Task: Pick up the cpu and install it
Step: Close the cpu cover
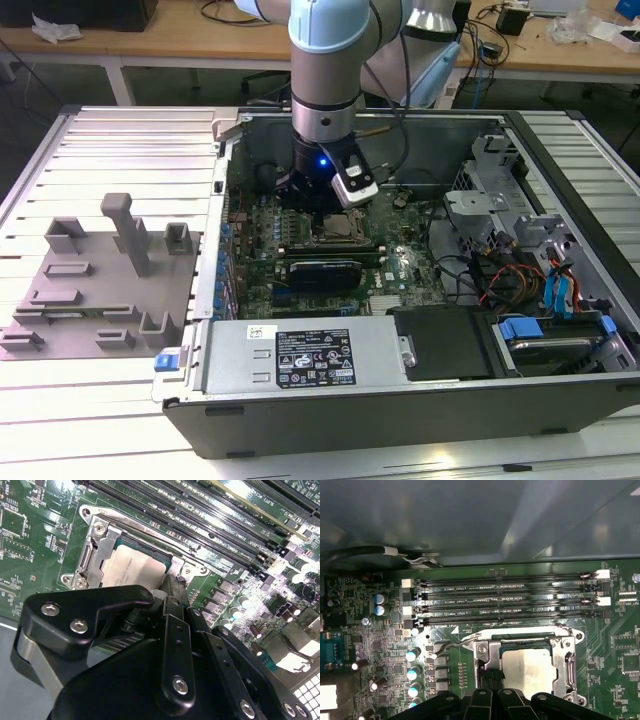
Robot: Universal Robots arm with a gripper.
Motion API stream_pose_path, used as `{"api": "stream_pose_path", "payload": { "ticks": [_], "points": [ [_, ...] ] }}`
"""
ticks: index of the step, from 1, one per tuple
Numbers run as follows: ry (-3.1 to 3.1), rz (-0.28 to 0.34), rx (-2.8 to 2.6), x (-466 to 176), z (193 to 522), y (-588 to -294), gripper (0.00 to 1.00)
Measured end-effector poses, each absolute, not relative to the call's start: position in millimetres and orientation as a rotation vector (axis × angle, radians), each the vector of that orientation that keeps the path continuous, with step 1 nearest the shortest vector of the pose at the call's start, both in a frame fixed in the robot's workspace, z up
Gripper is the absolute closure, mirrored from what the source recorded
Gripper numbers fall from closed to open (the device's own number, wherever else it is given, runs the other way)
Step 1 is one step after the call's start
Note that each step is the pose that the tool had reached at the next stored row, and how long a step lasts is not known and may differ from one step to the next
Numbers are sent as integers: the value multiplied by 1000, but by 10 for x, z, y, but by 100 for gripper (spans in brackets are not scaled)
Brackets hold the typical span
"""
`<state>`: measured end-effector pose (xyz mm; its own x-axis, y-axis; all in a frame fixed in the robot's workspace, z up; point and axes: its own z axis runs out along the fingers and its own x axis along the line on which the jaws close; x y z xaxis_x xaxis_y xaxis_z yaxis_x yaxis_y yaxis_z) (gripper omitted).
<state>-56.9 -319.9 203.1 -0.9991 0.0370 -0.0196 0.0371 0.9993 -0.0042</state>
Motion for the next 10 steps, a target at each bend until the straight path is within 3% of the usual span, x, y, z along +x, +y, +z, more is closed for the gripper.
{"api": "stream_pose_path", "payload": {
  "ticks": [10],
  "points": [
    [3121, -6, -51, -585, 2072, -3199, 89]
  ]
}}
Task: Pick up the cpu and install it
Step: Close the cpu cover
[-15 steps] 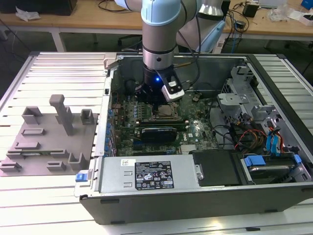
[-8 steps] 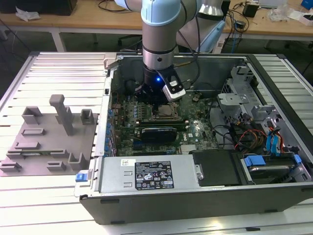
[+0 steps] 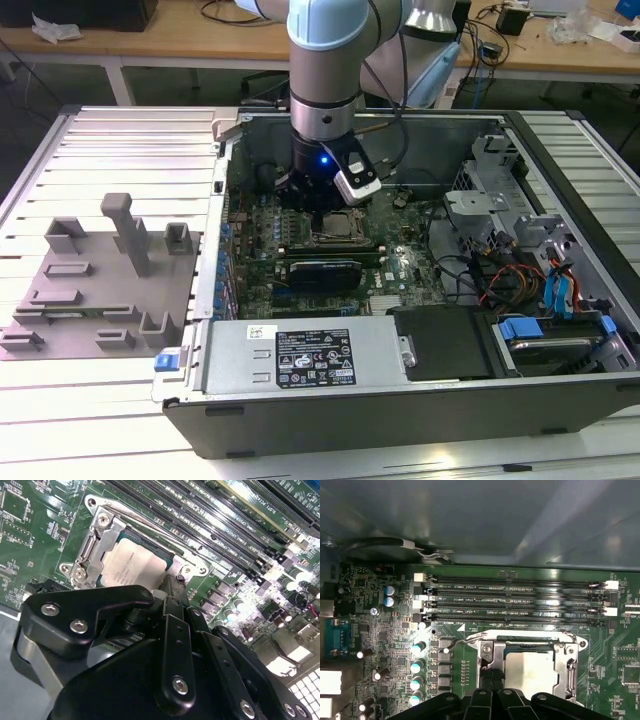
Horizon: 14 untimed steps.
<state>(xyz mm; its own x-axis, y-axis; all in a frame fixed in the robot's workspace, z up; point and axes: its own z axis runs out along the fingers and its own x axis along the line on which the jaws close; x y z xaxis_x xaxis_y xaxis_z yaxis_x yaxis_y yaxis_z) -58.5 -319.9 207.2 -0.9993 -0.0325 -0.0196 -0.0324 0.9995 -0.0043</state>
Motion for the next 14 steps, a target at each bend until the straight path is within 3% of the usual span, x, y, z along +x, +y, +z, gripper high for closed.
{"api": "stream_pose_path", "payload": {
  "ticks": [14],
  "points": [
    [3119, -6, -94, -588, 2038, -3220, 89]
  ]
}}
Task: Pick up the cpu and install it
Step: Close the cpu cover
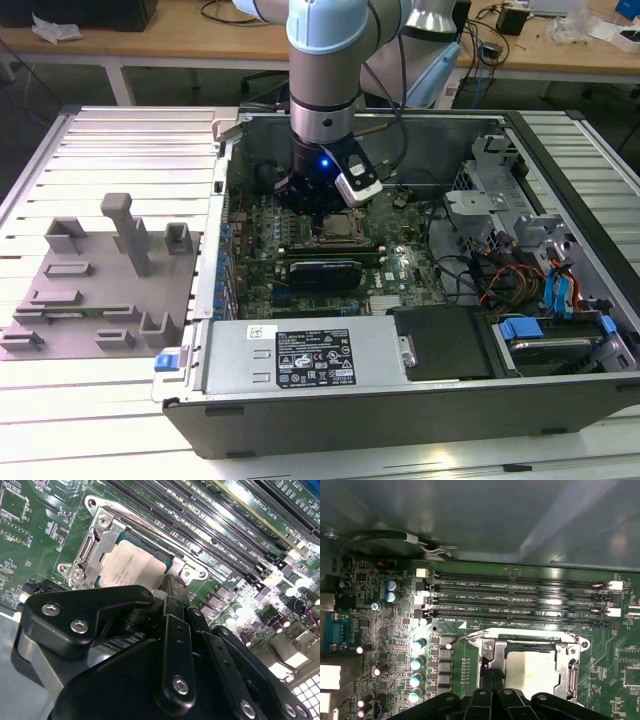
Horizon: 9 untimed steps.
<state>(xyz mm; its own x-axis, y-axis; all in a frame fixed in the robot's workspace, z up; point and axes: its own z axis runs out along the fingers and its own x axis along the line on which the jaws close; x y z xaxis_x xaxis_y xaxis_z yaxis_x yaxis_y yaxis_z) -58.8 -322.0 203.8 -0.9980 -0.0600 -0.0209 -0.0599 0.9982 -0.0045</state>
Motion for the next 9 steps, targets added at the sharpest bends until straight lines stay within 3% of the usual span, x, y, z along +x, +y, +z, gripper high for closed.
{"api": "stream_pose_path", "payload": {
  "ticks": [9],
  "points": [
    [3119, -6, -99, -589, 2067, -3221, 89]
  ]
}}
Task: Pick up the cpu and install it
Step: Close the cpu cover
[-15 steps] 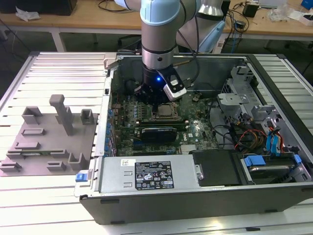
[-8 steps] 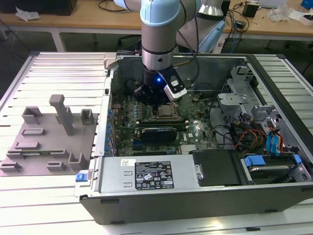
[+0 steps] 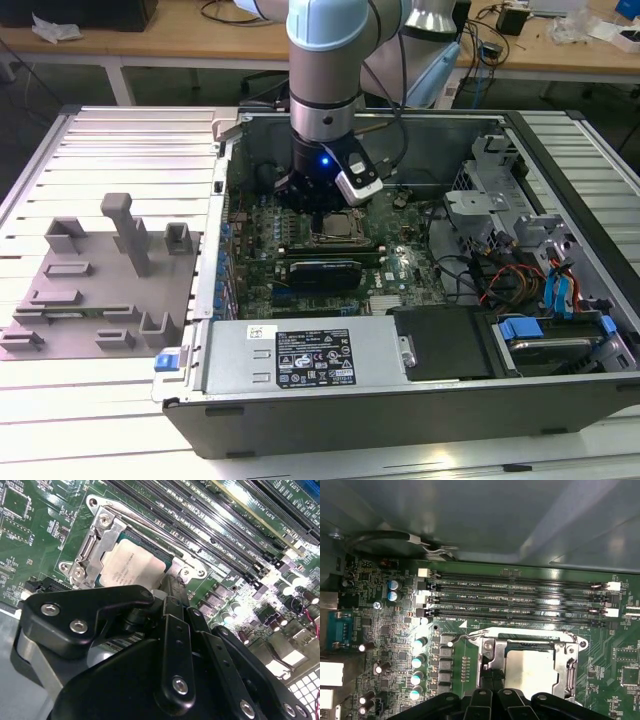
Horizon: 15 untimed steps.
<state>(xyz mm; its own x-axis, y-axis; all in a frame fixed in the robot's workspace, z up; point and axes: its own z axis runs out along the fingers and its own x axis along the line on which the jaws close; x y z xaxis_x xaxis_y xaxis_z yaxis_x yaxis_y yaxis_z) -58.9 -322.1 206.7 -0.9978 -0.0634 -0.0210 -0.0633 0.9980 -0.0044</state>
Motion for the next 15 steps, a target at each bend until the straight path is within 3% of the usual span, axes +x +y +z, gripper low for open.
{"api": "stream_pose_path", "payload": {
  "ticks": [15],
  "points": [
    [3101, -7, -108, -613, 2029, -3197, 89]
  ]
}}
